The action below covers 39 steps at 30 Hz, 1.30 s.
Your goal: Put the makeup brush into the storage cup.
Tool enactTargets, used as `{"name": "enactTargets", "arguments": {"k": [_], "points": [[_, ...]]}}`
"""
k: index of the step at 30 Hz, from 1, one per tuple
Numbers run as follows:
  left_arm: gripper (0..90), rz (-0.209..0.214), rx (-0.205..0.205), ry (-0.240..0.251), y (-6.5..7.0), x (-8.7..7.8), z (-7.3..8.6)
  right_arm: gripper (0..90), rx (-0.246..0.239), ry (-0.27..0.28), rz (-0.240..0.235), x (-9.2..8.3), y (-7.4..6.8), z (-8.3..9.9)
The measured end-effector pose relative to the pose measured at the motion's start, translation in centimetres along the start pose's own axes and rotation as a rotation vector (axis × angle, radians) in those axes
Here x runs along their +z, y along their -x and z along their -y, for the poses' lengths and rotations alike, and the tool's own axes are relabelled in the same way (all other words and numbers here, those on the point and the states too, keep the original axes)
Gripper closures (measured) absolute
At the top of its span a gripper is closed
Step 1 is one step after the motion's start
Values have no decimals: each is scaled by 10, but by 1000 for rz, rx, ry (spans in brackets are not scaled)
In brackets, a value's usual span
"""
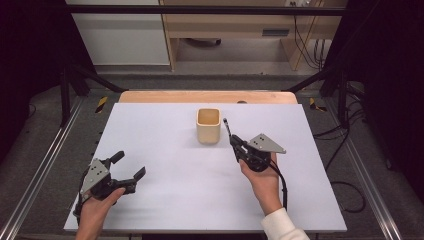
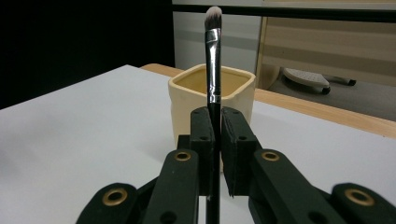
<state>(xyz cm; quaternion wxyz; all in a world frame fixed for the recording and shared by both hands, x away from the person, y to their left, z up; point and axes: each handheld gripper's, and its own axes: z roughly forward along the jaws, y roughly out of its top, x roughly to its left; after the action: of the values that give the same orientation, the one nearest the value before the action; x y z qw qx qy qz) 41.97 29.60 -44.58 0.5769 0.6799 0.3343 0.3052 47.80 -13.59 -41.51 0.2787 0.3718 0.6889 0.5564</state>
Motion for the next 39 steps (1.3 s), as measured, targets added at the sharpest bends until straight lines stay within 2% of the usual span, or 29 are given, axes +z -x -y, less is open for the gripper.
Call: {"name": "enactTargets", "arguments": {"k": [13,20,39], "points": [[49,-4,0,0,0,-1,0,837,-41,24,-22,11,-6,-14],[49,-4,-1,0,0,-1,0,837,-97,36,-6,19,-8,-24],[49,-6,-5,2,0,-2,0,837,-84,55,-6,29,-3,-41]]}}
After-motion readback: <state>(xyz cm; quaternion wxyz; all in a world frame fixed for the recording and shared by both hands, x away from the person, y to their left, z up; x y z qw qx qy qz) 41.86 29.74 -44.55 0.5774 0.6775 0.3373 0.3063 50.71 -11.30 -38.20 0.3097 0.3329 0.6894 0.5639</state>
